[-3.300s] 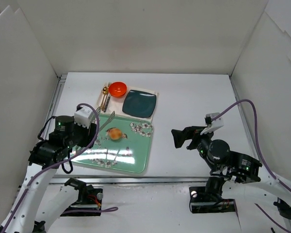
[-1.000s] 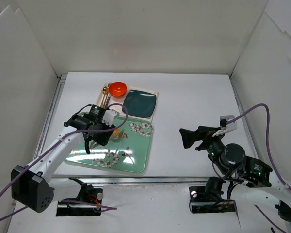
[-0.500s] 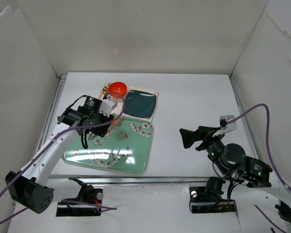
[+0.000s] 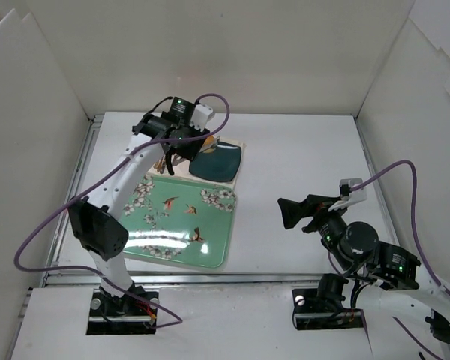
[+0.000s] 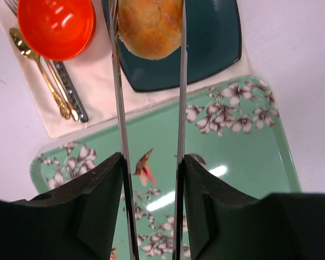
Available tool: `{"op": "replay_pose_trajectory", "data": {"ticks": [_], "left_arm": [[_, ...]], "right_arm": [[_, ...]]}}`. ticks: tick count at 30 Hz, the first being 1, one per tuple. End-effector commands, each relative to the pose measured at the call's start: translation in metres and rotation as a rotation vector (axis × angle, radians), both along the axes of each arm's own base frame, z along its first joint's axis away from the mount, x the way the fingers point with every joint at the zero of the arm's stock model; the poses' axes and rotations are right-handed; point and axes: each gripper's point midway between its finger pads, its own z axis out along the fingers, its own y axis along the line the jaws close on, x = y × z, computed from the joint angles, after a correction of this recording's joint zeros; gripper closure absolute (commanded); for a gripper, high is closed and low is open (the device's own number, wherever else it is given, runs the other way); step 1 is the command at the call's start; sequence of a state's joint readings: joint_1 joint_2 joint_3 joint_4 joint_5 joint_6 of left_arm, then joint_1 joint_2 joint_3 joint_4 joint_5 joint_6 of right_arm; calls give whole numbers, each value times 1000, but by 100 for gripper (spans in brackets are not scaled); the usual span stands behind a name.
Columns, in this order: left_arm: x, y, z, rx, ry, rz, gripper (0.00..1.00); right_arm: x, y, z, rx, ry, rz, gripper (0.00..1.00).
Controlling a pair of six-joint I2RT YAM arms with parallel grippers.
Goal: Place the bread
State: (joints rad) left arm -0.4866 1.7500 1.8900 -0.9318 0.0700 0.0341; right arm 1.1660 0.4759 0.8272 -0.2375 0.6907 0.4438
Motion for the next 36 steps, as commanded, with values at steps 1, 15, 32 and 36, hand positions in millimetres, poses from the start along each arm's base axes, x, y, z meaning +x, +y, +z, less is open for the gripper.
{"op": "replay_pose_trajectory", "data": {"ticks": [1,15,32,36], "left_arm": [[30,-14,9,2,-58,0,60],[60,-34,-58,33,24,-23,60],[57,-28,-11,-3,-62,6,42],[53,-23,20,-18,-117,19,43]], "right_arm": [[7,1,8,18,-16,-45,2],[6,3,7,15,-13,-33,2],[5,0,9,26,-17,-33,2],[5,-1,9,27,-17,-33,2]]}}
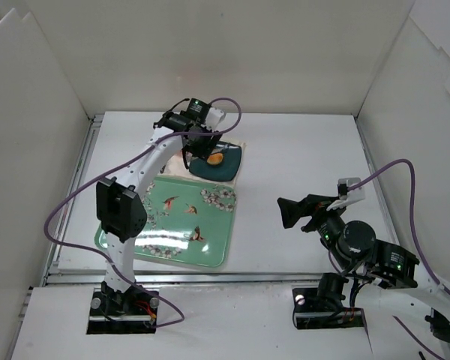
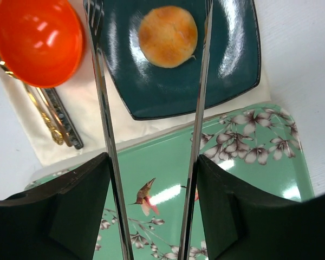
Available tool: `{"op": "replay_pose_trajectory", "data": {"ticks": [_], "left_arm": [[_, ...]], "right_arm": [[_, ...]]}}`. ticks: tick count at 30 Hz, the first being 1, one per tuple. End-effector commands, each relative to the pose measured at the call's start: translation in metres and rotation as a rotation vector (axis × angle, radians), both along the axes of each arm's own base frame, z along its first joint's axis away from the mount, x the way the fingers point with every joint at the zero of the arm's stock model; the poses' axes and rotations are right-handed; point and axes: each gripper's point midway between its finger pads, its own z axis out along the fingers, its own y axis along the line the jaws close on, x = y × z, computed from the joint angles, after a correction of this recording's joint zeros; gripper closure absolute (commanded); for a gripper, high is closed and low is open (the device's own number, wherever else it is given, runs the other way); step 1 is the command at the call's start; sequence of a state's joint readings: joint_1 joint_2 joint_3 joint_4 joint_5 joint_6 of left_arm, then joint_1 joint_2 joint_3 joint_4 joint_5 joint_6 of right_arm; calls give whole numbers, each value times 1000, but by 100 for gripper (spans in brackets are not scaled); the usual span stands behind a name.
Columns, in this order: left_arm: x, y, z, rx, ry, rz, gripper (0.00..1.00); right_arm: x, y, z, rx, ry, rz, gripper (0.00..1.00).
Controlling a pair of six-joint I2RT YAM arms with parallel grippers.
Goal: Place the bread
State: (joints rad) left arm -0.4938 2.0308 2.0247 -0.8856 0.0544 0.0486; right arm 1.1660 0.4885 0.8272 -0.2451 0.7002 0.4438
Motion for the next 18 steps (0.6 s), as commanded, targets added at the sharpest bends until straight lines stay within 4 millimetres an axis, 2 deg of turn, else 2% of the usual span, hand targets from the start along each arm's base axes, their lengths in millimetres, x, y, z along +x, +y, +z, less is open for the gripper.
{"op": "replay_pose_trajectory", "data": {"ticks": [1,2,6,10,11,13,14,16,17,18], "left_arm": [[-1,7,100,-88,-211,29,43],[-2,9,103,-85,-215,28,43],[-2,35,123,-85,-243,81,43],[10,86,133,-80,-269,187,39],[16,110,135,-68,-279,227,39],[19,129,141,-75,-299,239,39],[25,148,147,-64,-328,258,40],[29,164,143,-63,-329,273,42],[34,185,144,-58,-346,305,42],[34,191,133,-71,-318,303,42]], "right_arm": [[3,-1,13,49,-24,-21,2],[2,-1,13,48,-24,-19,2],[2,-2,13,52,-25,-21,2],[2,0,13,51,-23,-16,2],[2,1,13,50,-22,-13,2],[2,2,13,47,-21,-10,2],[2,3,13,47,-20,-6,2],[1,4,13,47,-19,3,2],[1,5,13,46,-18,10,2],[0,6,14,52,-19,14,2]]}}
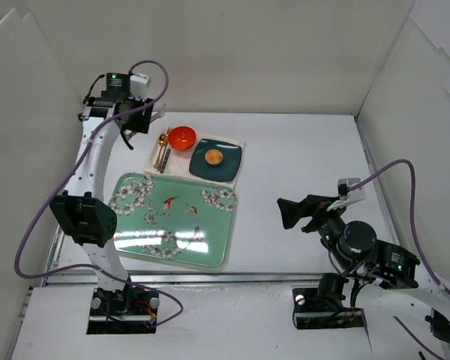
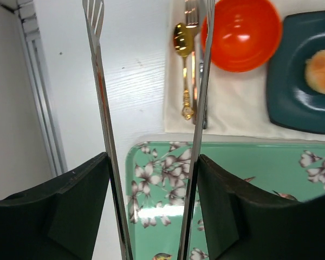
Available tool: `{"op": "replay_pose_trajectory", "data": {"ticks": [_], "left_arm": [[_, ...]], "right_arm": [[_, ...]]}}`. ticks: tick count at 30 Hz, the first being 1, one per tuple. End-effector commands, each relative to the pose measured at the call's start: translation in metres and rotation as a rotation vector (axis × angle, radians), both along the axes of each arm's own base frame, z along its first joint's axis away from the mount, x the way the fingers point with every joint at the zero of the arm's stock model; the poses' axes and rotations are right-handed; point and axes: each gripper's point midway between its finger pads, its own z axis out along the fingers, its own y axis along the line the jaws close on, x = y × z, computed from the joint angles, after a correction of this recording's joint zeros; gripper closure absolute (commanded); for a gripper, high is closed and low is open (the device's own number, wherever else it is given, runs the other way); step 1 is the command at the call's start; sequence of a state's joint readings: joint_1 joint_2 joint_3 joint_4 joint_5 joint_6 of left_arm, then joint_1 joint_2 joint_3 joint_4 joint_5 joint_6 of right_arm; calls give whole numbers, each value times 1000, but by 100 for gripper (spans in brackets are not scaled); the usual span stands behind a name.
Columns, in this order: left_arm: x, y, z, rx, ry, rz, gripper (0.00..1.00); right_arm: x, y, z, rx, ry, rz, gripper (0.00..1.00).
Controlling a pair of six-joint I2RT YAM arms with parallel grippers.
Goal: Place the bread
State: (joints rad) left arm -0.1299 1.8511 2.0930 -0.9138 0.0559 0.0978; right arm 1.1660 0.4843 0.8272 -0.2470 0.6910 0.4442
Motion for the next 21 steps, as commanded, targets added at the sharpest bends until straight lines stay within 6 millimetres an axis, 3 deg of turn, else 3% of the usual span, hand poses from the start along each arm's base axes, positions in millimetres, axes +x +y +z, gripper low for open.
{"op": "replay_pose_trajectory", "data": {"ticks": [1,6,8,18,21], "left_arm": [[3,26,24,-21,-96,-20,42],[6,82,-17,24,-33,15,41],[12,92,-27,14,-31,11,43],[48,114,-55,-16,-58,-19,43],[56,115,-74,-15,-38,-32,43]], "right_arm": [[2,5,13,46,-18,3,2],[1,7,11,42,-13,8,2],[2,8,11,41,-13,6,2],[0,8,11,41,-13,17,2],[1,9,12,39,-13,16,2]]}}
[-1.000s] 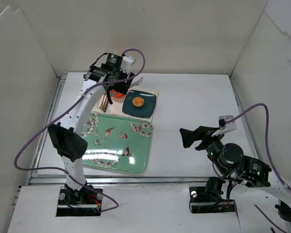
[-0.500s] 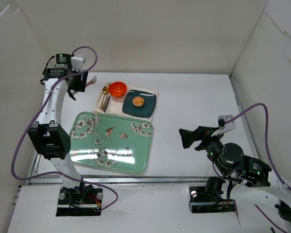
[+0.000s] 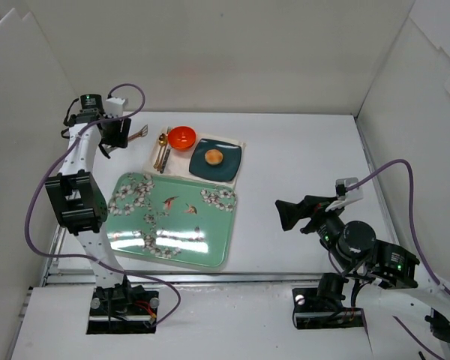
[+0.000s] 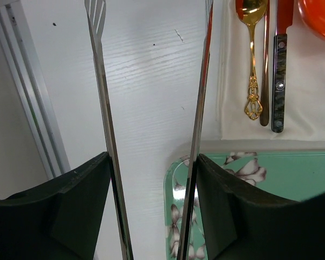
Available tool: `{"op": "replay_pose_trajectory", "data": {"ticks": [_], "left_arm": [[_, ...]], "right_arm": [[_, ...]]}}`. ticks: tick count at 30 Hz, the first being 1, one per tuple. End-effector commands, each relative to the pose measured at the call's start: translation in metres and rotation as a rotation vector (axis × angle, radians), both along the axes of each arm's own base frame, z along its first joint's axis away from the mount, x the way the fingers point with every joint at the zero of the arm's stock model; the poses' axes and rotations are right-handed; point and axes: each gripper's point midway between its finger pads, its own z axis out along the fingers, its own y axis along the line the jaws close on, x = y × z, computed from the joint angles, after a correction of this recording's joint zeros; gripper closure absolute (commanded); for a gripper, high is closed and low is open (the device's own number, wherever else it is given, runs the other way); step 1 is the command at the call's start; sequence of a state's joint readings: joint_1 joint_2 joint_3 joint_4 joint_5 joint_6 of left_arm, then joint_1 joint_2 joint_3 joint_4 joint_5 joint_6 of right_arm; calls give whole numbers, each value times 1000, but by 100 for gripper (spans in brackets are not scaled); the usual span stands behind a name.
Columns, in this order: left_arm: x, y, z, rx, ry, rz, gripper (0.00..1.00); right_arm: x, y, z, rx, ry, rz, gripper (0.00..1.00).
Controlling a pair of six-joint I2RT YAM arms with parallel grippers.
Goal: Place the bread
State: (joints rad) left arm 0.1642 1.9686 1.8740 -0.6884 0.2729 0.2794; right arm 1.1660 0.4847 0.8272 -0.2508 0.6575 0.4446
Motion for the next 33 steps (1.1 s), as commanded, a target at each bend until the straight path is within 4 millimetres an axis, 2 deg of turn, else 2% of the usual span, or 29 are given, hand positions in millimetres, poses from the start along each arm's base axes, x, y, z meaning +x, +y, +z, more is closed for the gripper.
{"op": "replay_pose_trajectory", "data": {"ticks": [1,11,16,17,25,28,33], "left_arm": [[27,3,19,14,-115,-47,43],[45,5,-24,12,-67,-70,43],[48,17,-42,48,-52,-62,41],[49,22,-51,45,-36,-56,40],[54,41,-67,59,-27,-36,39],[56,41,-80,56,-12,-41,38],[59,50,-88,80,-15,-39,37]], "right_arm": [[4,5,12,38,-17,-12,2],[4,9,11,30,-10,-6,2],[3,10,11,31,-9,5,2],[3,9,12,34,-11,2,2],[3,12,11,29,-6,12,2],[3,13,10,28,-4,11,2],[3,15,8,21,-1,14,2]]}}
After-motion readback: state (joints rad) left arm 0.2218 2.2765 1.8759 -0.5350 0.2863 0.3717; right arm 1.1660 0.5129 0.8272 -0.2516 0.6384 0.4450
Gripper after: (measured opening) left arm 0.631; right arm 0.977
